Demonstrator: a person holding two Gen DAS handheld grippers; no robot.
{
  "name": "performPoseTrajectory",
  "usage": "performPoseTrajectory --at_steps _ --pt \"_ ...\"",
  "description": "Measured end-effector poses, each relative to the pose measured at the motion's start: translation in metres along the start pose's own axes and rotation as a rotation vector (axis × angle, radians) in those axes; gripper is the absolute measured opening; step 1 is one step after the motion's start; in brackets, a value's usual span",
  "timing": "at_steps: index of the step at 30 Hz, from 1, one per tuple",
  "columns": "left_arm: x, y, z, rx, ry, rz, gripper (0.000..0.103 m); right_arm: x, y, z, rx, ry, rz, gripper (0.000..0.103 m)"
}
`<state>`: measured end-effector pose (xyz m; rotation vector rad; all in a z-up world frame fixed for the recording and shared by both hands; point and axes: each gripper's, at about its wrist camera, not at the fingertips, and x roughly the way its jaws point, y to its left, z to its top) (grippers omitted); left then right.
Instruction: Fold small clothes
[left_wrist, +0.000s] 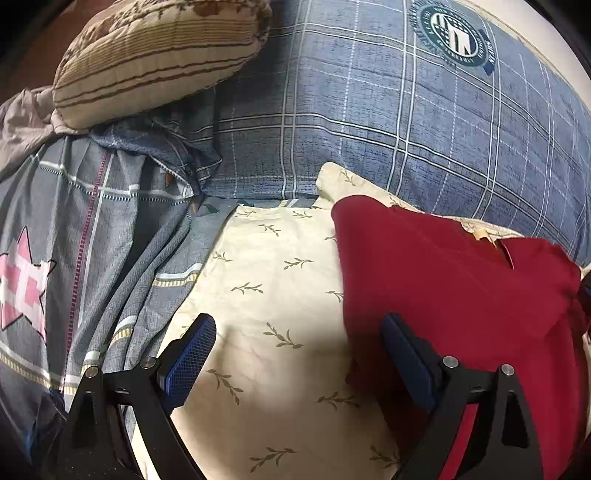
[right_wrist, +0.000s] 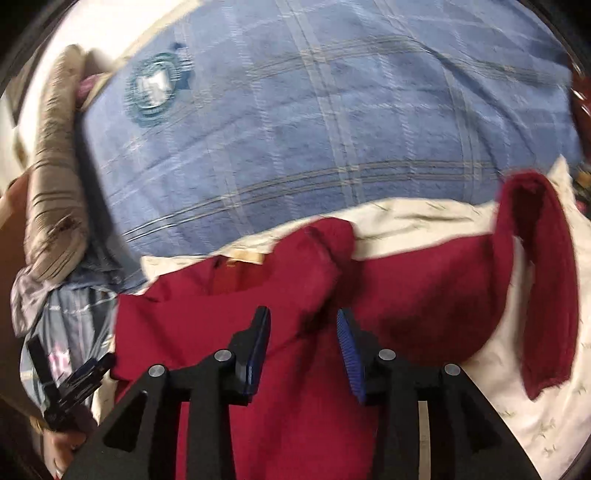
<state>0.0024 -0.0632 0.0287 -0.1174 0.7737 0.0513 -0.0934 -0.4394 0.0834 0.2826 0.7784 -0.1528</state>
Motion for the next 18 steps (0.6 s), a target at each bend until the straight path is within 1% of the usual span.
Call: performPoseTrajectory --at_steps 2,4,6,7,8,9,10,12,14,15,16,17,18 --pt "0.004 -0.002 -0.002 0.009 0.015 0.001 0.092 0.019 0.008 -0.004 -0.03 0.019 -0.005 0.038" --pt "0.008 -0.002 -0.003 0.011 0.029 0.0 0.092 0.041 0.006 -0.005 -0.031 0.045 -0.022 0.034" --pt "0.009 -0.002 -0.002 0.008 0.037 -0.004 0.093 0.065 -0.004 -0.008 -0.012 0.1 -0.117 0.032" --pt "0.009 -0.002 -0.002 0.009 0.039 -0.004 0.093 0.069 -0.009 -0.01 0.008 0.122 -0.135 0.026" --pt "0.009 -0.001 -0.001 0.01 0.04 -0.003 0.093 0.067 -0.015 -0.013 0.043 0.128 -0.132 0.025" --pt "0.009 -0.001 0.0 0.011 0.039 -0.003 0.093 0.063 -0.016 -0.014 0.05 0.121 -0.126 0.024" --pt "0.009 -0.001 0.0 0.012 0.038 -0.003 0.093 0.056 -0.015 -0.015 0.047 0.113 -0.119 0.028" --pt "0.01 -0.001 -0.001 0.01 0.04 -0.005 0.093 0.038 -0.011 -0.014 0.029 0.088 -0.115 0.03" --pt "0.01 -0.001 -0.001 0.007 0.039 -0.005 0.093 0.019 -0.007 -0.011 0.021 0.037 -0.107 0.032" --pt "0.01 0.0 -0.001 0.005 0.038 -0.005 0.093 0.008 -0.003 -0.008 0.019 0.0 -0.099 0.036" --pt "0.009 -0.001 -0.001 0.004 0.037 -0.003 0.093 0.001 0.0 -0.007 0.016 -0.026 -0.087 0.042" --pt "0.009 -0.001 -0.002 0.005 0.035 -0.001 0.093 -0.002 0.005 -0.005 0.005 -0.049 -0.063 0.045" --pt "0.009 -0.001 -0.002 0.008 0.033 0.001 0.093 0.0 0.009 -0.004 -0.006 -0.048 -0.043 0.049"
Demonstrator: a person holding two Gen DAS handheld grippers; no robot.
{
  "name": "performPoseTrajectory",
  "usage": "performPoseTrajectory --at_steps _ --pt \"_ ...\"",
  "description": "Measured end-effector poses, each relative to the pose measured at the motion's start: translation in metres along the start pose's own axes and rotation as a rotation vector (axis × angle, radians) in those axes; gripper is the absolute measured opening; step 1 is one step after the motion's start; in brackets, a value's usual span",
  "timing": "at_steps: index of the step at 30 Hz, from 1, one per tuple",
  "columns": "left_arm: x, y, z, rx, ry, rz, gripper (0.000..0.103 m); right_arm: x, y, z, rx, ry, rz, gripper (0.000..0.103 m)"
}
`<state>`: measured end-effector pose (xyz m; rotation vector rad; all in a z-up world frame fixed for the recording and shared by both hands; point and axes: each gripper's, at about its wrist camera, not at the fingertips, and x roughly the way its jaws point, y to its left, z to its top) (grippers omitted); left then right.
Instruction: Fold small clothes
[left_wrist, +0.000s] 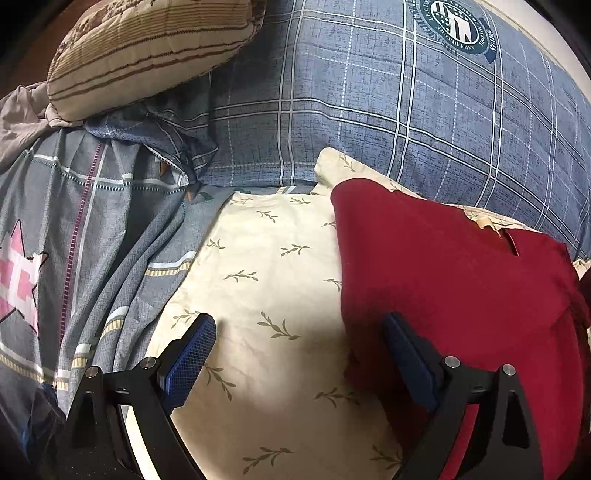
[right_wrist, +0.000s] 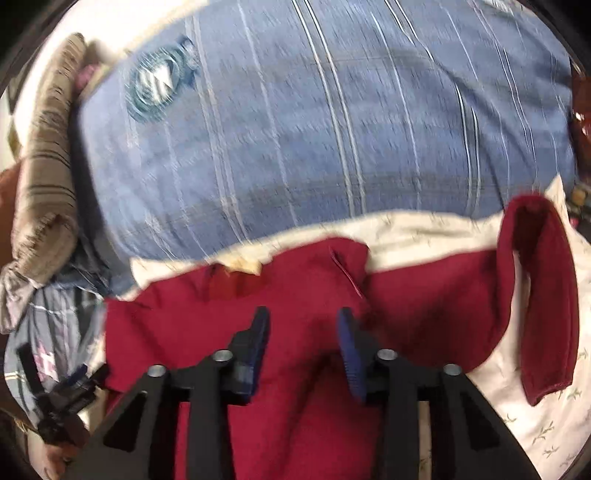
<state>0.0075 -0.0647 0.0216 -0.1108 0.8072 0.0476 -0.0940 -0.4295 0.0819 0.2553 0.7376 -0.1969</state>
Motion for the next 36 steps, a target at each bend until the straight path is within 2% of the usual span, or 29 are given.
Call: performPoseTrajectory --at_steps 3,5,6,8,9,11,13,15,17,20,24,27,28,29,30,31,32,36 --pt "-0.001 0.001 0.0 0.003 0.0 -0.003 0.092 0.036 0.003 0.001 0.008 0.086 0.042 0.047" --pt "-0.002 0.002 0.002 0.0 0.001 -0.011 0.092 0.069 -0.005 -0.009 0.045 0.191 0.015 0.046" --pt "-0.003 0.003 0.003 -0.004 -0.002 -0.012 0.092 0.078 -0.012 -0.013 0.067 0.214 0.023 0.044" --pt "-0.007 0.005 0.003 -0.01 -0.016 -0.017 0.092 0.063 -0.02 -0.011 0.109 0.189 0.06 0.043" --pt "-0.008 0.005 0.003 -0.008 -0.02 -0.015 0.092 0.047 -0.025 -0.006 0.135 0.178 0.068 0.048" --pt "-0.008 0.006 0.003 -0.014 -0.013 -0.01 0.092 0.002 -0.039 0.003 0.14 0.094 0.079 0.051" --pt "-0.01 0.008 0.003 -0.031 -0.013 -0.022 0.092 -0.035 -0.057 0.007 0.146 0.027 0.03 0.072" --pt "-0.011 0.008 0.003 -0.036 -0.017 -0.021 0.092 -0.075 -0.085 0.005 0.19 -0.039 -0.02 0.078" --pt "-0.012 0.008 0.003 -0.033 -0.02 -0.016 0.092 -0.092 -0.107 0.001 0.215 -0.052 -0.082 0.078" --pt "-0.012 0.008 0.001 -0.034 -0.018 -0.017 0.092 -0.093 -0.127 -0.005 0.218 -0.037 -0.166 0.079" --pt "-0.009 0.009 0.002 -0.039 -0.01 -0.014 0.092 -0.079 -0.15 -0.005 0.282 -0.022 -0.175 0.079" --pt "-0.007 0.01 0.003 -0.037 -0.006 -0.018 0.092 -0.057 -0.156 0.005 0.252 -0.006 -0.21 0.078" --pt "-0.006 0.01 0.004 -0.034 -0.007 -0.015 0.092 -0.049 -0.155 0.006 0.226 0.016 -0.244 0.071" --pt "-0.006 0.01 0.004 -0.034 -0.005 -0.014 0.092 -0.04 -0.154 0.007 0.197 0.037 -0.293 0.058" --pt "-0.006 0.011 0.004 -0.037 -0.004 -0.016 0.092 -0.035 -0.155 0.008 0.155 0.058 -0.347 0.017" --pt "-0.006 0.011 0.004 -0.042 -0.002 -0.018 0.092 -0.037 -0.157 0.009 0.122 0.063 -0.393 0.006" --pt "-0.006 0.012 0.004 -0.045 -0.002 -0.02 0.092 -0.043 -0.158 0.015 0.069 0.039 -0.478 0.006" --pt "-0.007 0.013 0.004 -0.049 -0.005 -0.018 0.092 -0.088 -0.15 0.048 -0.096 -0.113 -0.714 0.005"
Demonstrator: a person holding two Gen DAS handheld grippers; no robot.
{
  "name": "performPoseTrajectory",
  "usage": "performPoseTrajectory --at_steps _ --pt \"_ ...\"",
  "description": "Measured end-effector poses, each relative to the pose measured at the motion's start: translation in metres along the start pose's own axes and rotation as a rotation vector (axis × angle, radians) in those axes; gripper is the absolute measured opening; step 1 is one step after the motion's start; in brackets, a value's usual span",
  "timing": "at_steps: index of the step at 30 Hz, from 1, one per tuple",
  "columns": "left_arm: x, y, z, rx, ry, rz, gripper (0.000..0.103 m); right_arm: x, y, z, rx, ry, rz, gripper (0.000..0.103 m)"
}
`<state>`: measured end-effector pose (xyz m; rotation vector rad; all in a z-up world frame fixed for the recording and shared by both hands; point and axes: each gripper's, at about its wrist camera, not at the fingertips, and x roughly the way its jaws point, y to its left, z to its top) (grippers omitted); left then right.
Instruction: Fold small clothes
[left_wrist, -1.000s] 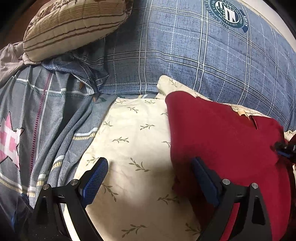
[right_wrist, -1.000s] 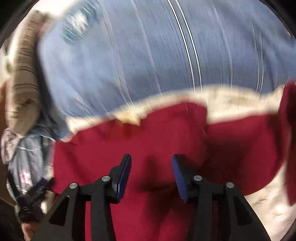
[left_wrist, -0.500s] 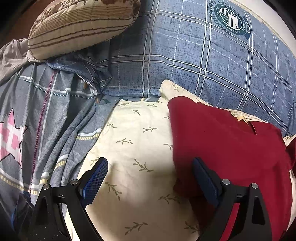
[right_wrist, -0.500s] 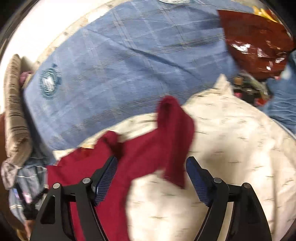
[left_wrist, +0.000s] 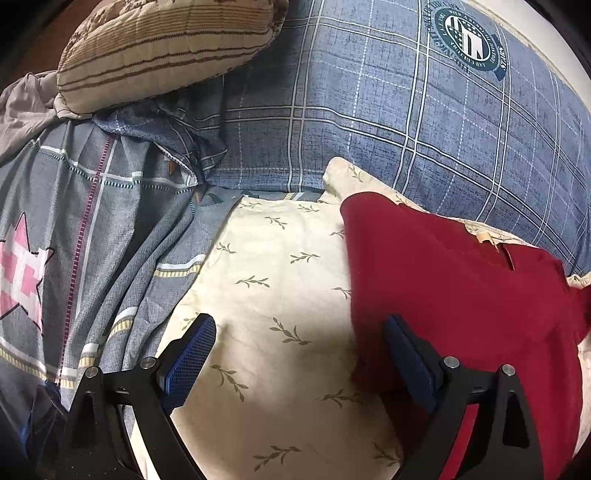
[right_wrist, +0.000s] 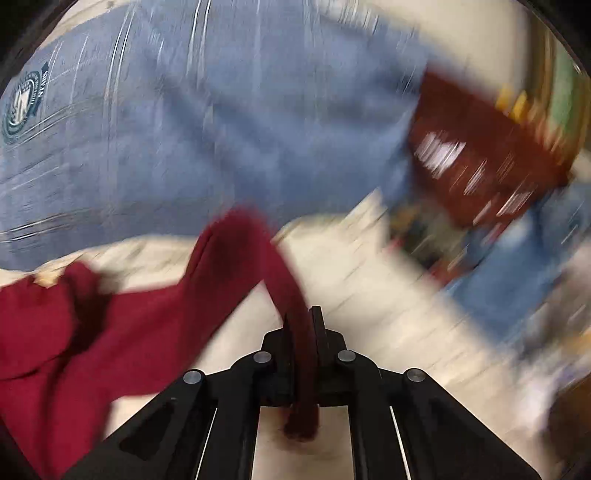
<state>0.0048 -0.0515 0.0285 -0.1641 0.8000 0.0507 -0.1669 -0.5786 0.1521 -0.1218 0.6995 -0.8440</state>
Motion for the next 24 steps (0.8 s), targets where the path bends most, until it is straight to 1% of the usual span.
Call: performPoseTrajectory --at_steps 1,2,5,7,9,11,13,14,16,17,18,20,22,23,24 --pt "0.0 0.0 0.0 -0.001 0.001 -0.001 0.092 -0.012 -0.006 0.012 -0.016 -0.053 -0.04 0.005" --pt "-0.001 0.001 0.0 -0.003 0.001 -0.002 0.092 -0.03 -0.011 0.027 -0.041 -0.126 -0.088 0.005" --pt "-0.003 0.002 0.0 -0.008 -0.004 -0.002 0.092 -0.071 -0.014 0.061 -0.067 -0.262 -0.135 0.005" --pt "-0.005 0.004 0.0 -0.016 -0.008 -0.005 0.092 -0.101 -0.01 0.079 -0.06 -0.339 -0.105 0.006" --pt "-0.007 0.006 0.0 -0.027 -0.012 -0.009 0.092 -0.119 0.001 0.089 -0.062 -0.367 -0.045 0.006" --pt "-0.009 0.008 0.001 -0.035 -0.017 -0.016 0.092 -0.137 0.026 0.091 -0.099 -0.399 0.056 0.006" --pt "-0.012 0.01 0.001 -0.038 -0.023 -0.021 0.092 -0.147 0.054 0.088 -0.148 -0.402 0.141 0.008" --pt "-0.013 0.011 0.002 -0.04 -0.026 -0.023 0.092 -0.15 0.073 0.086 -0.182 -0.399 0.199 0.008" --pt "-0.014 0.014 0.002 -0.046 -0.029 -0.027 0.092 -0.151 0.121 0.078 -0.263 -0.379 0.31 0.01" --pt "-0.014 0.016 0.003 -0.051 -0.029 -0.027 0.092 -0.15 0.155 0.07 -0.326 -0.358 0.378 0.01" --pt "-0.014 0.017 0.003 -0.056 -0.029 -0.026 0.092 -0.15 0.179 0.064 -0.365 -0.344 0.42 0.01" --pt "-0.015 0.02 0.004 -0.067 -0.03 -0.03 0.092 -0.146 0.24 0.04 -0.457 -0.31 0.526 0.01" --pt "-0.016 0.022 0.005 -0.071 -0.041 -0.033 0.092 -0.144 0.284 0.019 -0.511 -0.285 0.612 0.01" --pt "-0.016 0.023 0.005 -0.071 -0.04 -0.032 0.092 -0.144 0.308 0.008 -0.534 -0.259 0.67 0.015" --pt "-0.015 0.023 0.005 -0.071 -0.036 -0.037 0.092 -0.136 0.337 -0.006 -0.572 -0.189 0.74 0.04"
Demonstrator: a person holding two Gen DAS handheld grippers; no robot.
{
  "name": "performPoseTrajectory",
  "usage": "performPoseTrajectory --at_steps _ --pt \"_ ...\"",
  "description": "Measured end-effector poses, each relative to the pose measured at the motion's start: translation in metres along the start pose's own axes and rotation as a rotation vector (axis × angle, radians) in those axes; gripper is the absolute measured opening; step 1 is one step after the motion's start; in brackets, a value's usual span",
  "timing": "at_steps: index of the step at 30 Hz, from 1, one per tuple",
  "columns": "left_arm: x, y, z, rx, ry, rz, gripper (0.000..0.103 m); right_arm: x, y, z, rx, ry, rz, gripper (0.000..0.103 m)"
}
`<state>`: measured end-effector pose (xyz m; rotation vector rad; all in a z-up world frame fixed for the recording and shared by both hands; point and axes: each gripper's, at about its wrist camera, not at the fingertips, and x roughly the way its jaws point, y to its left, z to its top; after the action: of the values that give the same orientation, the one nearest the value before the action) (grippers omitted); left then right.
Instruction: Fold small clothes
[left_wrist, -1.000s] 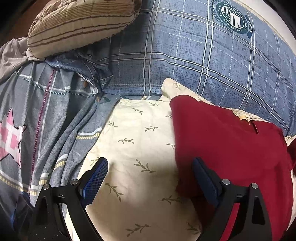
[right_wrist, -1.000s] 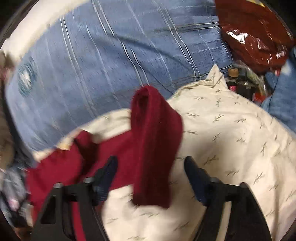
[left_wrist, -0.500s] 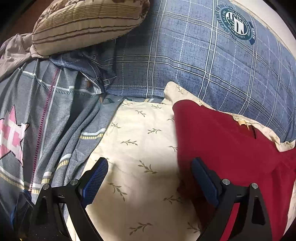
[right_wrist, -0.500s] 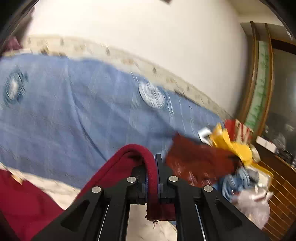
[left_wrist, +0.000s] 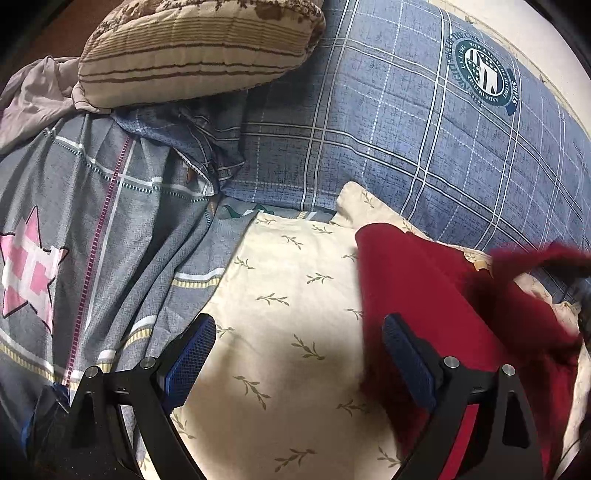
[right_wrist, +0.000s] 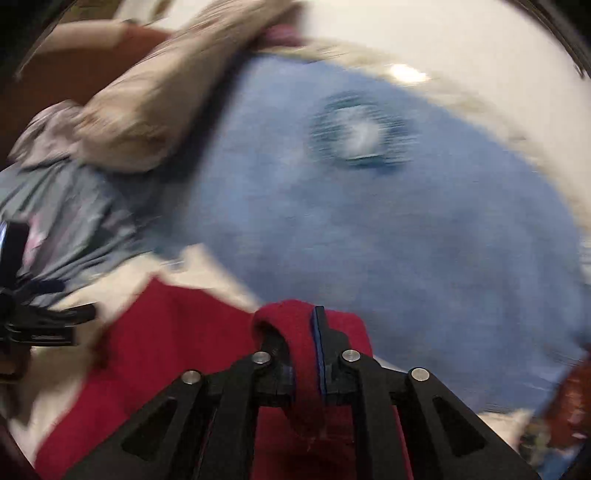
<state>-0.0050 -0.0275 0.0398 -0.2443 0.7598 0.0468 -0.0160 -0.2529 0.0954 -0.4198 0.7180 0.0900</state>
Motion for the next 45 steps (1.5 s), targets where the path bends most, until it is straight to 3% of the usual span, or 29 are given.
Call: performPoseTrajectory --at_steps 1,2,4,6,10,12,16,20,22,23,24,25,26,27,28,30,32,34,36,38,40,41,42,45 --pt "0.001 0.0 0.0 -0.002 0.004 -0.007 0.092 0.012 0.012 0.0 -0.006 0.036 0.029 0.069" --pt "0.0 0.001 0.001 -0.005 0.005 -0.016 0.092 0.023 0.021 -0.004 -0.02 0.071 0.049 0.073" --pt "-0.002 0.001 0.002 -0.005 -0.006 -0.031 0.092 0.023 0.029 -0.01 -0.065 0.084 0.029 0.072" --pt "-0.006 0.0 0.003 0.001 -0.021 -0.049 0.092 0.002 0.017 -0.014 -0.07 0.038 -0.029 0.074" --pt "-0.009 -0.006 0.001 0.022 -0.03 -0.088 0.092 -0.044 -0.041 -0.035 0.091 0.004 -0.087 0.083" --pt "-0.009 -0.007 0.004 0.027 -0.005 -0.115 0.092 -0.058 -0.066 -0.049 0.167 0.023 -0.1 0.084" --pt "-0.007 -0.013 0.029 0.019 -0.044 -0.087 0.092 -0.073 -0.104 -0.091 0.294 0.078 -0.082 0.084" --pt "0.011 -0.031 0.049 0.047 -0.025 -0.117 0.091 -0.073 -0.117 -0.12 0.321 0.138 -0.07 0.084" --pt "0.023 -0.044 0.052 0.091 -0.003 -0.117 0.084 -0.071 -0.119 -0.129 0.318 0.157 -0.072 0.081" --pt "0.029 -0.052 0.051 0.119 0.018 -0.123 0.063 -0.065 -0.122 -0.132 0.31 0.176 -0.072 0.081" --pt "0.036 -0.058 0.051 0.144 0.043 -0.124 0.034 -0.059 -0.122 -0.133 0.304 0.188 -0.076 0.077" --pt "0.044 -0.064 0.05 0.17 0.081 -0.113 0.022 -0.05 -0.123 -0.133 0.291 0.208 -0.077 0.06" --pt "0.046 -0.066 0.049 0.182 0.087 -0.104 0.021 -0.044 -0.125 -0.135 0.281 0.222 -0.082 0.047" --pt "0.042 -0.067 0.049 0.185 0.079 -0.117 0.019 -0.037 -0.126 -0.136 0.279 0.243 -0.106 0.018" --pt "0.036 -0.066 0.049 0.181 0.074 -0.142 0.016 -0.035 -0.131 -0.136 0.308 0.253 -0.116 0.012" --pt "0.02 -0.06 0.047 0.172 0.06 -0.184 0.008 -0.045 -0.142 -0.137 0.381 0.207 -0.113 0.012" --pt "0.009 -0.054 0.039 0.176 0.045 -0.175 0.007 -0.058 -0.152 -0.143 0.417 0.174 -0.16 0.011" --pt "0.013 -0.046 0.026 0.18 0.086 -0.168 0.007 -0.055 -0.159 -0.154 0.441 0.21 -0.179 0.012" --pt "0.019 -0.041 0.016 0.173 0.129 -0.155 0.007 -0.05 -0.163 -0.168 0.488 0.257 -0.13 0.013" --pt "0.015 -0.034 0.014 0.145 0.117 -0.152 0.009 -0.063 -0.163 -0.174 0.535 0.256 -0.08 0.02" --pt "0.007 -0.029 0.018 0.111 0.096 -0.161 0.026 -0.083 -0.164 -0.172 0.547 0.215 -0.074 0.05" --pt "0.005 -0.027 0.02 0.099 0.081 -0.167 0.047 -0.098 -0.165 -0.169 0.554 0.175 -0.105 0.056" --pt "0.001 -0.025 0.023 0.087 0.057 -0.173 0.057 -0.104 -0.167 -0.165 0.556 0.151 -0.119 0.063" --pt "-0.003 -0.029 0.027 0.081 0.028 -0.172 0.056 -0.113 -0.167 -0.152 0.569 0.113 -0.074 0.064"
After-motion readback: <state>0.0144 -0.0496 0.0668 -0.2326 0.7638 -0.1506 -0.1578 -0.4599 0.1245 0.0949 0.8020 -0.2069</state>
